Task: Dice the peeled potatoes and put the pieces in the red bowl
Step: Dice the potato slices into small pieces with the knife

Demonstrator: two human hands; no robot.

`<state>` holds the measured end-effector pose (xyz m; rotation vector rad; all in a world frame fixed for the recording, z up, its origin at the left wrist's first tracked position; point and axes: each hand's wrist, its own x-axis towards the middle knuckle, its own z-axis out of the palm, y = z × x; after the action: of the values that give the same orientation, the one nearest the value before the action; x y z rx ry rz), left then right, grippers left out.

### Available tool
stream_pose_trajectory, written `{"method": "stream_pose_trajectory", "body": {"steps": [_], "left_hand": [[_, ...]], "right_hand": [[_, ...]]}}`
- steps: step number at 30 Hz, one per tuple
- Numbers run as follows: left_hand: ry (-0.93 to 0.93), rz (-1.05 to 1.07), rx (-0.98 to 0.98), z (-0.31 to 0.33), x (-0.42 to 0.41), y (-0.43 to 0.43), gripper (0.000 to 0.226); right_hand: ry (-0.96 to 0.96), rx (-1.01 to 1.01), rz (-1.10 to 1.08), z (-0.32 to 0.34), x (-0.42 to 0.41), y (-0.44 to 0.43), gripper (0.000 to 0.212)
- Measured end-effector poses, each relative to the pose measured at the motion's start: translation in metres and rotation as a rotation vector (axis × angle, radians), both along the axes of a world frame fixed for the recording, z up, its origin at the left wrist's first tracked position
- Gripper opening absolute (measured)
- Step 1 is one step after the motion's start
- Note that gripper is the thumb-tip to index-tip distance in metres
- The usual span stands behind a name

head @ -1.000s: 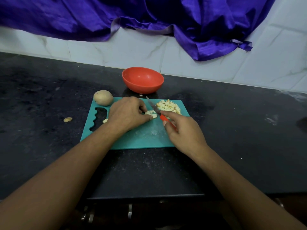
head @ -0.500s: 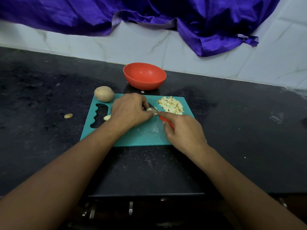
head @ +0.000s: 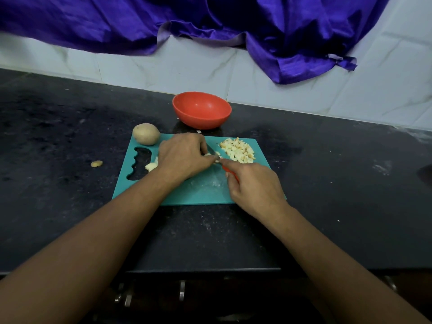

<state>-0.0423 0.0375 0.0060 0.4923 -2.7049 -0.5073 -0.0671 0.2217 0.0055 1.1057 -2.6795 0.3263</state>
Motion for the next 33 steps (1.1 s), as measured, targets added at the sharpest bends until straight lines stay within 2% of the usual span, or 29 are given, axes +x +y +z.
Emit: {"method": "stream_pose_trajectory", "body": {"steps": [5,9,13,19,25,33], "left_hand": [[-0.003,0.009,-0.006,0.001,-0.003,-0.001,0.025],[0.011,-0.009,0.007,-0.001,-0.002,-0.004,0.022],[0.044,-0.063,0.027,0.000,0.006,-0.012,0.021],[-0.043,-0.183,0.136,0.009,0.009,-0.035,0.030],[-0.025,-0.152,0.058,0.006,0.008,-0.030,0.013],[-0.002,-0.123,-0.007,0.003,0.004,-0.026,0.014]], "right_hand": [[0.016,0.052,0.016,0.001,-0.004,0.016,0.045],[-0.258,-0.202,-0.044,-0.002,-0.014,0.029,0.038],[-0.362,-0.367,-0.068,-0.002,-0.016,0.028,0.033],[-0.212,-0.277,-0.085,-0.003,-0.001,0.015,0.039],[-0.089,-0.169,-0.056,-0.003,0.009,-0.004,0.041],[-0.057,-0.144,-0.037,-0.004,0.013,-0.006,0.042]]}}
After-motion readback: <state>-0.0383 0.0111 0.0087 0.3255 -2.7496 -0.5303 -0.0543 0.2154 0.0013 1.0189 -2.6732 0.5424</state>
